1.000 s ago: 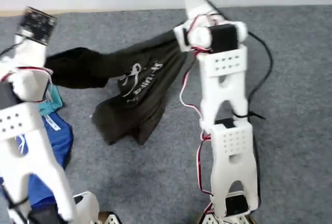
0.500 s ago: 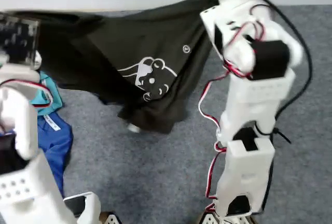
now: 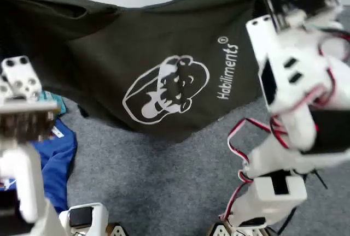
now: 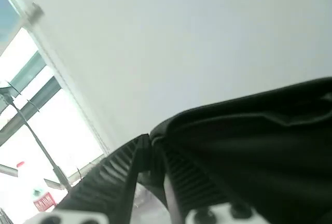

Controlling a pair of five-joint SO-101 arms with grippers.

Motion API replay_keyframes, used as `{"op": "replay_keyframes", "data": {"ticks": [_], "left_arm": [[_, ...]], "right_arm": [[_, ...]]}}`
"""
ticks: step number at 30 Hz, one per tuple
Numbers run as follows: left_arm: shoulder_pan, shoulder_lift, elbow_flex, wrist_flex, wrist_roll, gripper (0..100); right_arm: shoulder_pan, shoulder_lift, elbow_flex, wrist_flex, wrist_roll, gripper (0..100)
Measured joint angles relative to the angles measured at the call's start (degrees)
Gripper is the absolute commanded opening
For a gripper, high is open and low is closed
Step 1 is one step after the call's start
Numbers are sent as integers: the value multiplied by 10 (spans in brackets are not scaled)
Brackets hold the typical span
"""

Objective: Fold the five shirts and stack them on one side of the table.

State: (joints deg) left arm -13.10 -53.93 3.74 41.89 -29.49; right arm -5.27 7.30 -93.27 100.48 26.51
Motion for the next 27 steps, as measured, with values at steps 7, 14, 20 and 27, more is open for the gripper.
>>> {"op": "replay_keyframes", "data": {"ticks": [7, 14, 20, 27], "left_arm": [[2, -50, 0, -57, -40, 4], [2, -74, 0, -142, -89, 4], [2, -78, -1, -241, -112, 4], [2, -79, -6, -289, -163, 4]], "right_arm": [[34, -59, -4, 0, 6, 10], [64, -119, -11, 0, 6, 10], [91, -174, -20, 0, 6, 10], [138, -229, -20, 1, 6, 10]]}}
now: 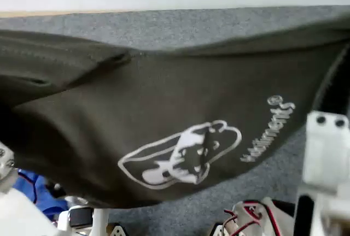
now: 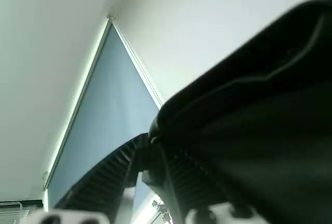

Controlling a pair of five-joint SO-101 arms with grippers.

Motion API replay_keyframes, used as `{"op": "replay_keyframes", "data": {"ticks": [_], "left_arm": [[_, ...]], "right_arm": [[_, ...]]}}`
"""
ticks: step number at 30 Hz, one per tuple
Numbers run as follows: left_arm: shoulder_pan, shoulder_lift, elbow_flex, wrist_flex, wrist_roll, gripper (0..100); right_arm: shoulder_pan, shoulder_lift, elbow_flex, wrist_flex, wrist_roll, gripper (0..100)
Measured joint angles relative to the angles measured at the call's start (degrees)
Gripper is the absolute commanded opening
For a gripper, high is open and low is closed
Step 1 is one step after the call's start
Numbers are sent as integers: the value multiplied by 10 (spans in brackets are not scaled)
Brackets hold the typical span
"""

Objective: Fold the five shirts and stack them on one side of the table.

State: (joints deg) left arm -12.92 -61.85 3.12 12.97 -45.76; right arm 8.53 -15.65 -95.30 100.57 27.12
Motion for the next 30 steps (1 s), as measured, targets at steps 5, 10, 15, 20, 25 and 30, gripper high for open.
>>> {"op": "replay_keyframes", "data": {"ticks": [5, 10, 15, 20, 25, 30], "left_arm": [[0, -7, -10, -1, -1, 4], [0, -7, -10, 59, -4, 4], [0, -6, 0, 173, -4, 4], [0, -6, 96, 222, -5, 4], [0, 0, 252, 207, -6, 4], [0, 3, 434, 80, -6, 4]], "right_arm": [[20, -28, 1, 0, 0, 10], [22, -65, 108, 0, 0, 10], [22, -90, 260, 0, -1, 10], [22, -89, 406, 0, 0, 10], [9, -78, 573, -42, 0, 10], [8, -77, 760, -171, -16, 10]]}}
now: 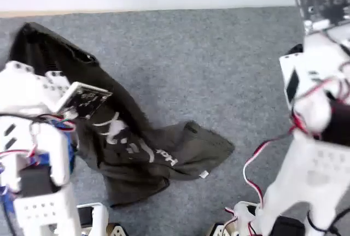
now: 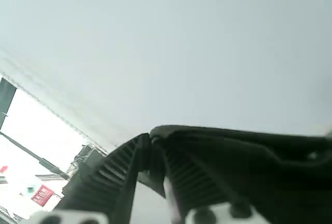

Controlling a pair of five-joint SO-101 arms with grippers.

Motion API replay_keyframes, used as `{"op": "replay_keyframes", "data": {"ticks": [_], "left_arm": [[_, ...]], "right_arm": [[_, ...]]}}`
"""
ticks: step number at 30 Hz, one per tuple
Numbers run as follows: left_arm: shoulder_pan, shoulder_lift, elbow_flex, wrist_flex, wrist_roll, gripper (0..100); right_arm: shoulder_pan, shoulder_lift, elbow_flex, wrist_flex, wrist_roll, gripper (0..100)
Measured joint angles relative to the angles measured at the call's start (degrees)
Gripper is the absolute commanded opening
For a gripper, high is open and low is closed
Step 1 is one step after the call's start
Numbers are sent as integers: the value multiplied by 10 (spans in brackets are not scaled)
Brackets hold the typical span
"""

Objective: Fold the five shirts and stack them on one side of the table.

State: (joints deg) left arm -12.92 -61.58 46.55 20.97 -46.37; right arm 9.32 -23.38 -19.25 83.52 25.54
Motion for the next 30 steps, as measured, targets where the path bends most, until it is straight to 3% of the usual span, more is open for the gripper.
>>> {"op": "replay_keyframes", "data": {"ticks": [4, 12, 15, 23, 30], "left_arm": [[9, 0, 91, -73, -6, 4], [14, 0, 152, -88, -24, 4], [-13, 0, 166, -86, -24, 4], [-136, 0, 166, 72, -24, 4], [-229, 0, 166, 190, -31, 4]], "right_arm": [[-8, 1, 129, -90, -4, 10], [-84, 1, 253, -126, -5, 10], [-124, 1, 266, -126, -5, 10], [-212, 5, 267, -126, -5, 10], [-257, 101, 267, -131, -5, 11]]}}
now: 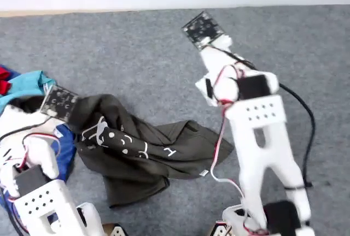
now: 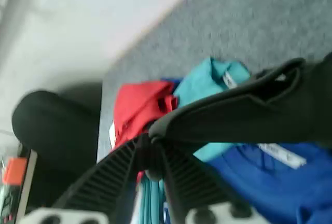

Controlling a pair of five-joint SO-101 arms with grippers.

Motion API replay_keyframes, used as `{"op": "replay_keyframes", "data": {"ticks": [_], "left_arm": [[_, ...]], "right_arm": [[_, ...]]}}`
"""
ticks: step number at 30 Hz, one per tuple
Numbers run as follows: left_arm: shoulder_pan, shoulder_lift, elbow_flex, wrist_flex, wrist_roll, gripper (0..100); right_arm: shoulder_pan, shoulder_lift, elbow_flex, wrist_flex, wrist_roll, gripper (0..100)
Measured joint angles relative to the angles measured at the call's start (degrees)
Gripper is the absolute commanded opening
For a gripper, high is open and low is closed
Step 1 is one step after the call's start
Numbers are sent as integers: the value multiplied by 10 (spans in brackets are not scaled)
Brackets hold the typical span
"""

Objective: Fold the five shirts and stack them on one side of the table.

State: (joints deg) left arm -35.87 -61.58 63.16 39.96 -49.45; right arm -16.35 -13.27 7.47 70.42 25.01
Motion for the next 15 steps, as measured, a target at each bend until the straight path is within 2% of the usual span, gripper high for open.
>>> {"op": "replay_keyframes", "data": {"ticks": [8, 15], "left_arm": [[-120, 0, 0, 76, -119, 4], [-206, 0, 0, 78, -208, 4]], "right_arm": [[-42, 70, 0, -47, -2, 11], [-73, 108, 0, -72, -2, 12]]}}
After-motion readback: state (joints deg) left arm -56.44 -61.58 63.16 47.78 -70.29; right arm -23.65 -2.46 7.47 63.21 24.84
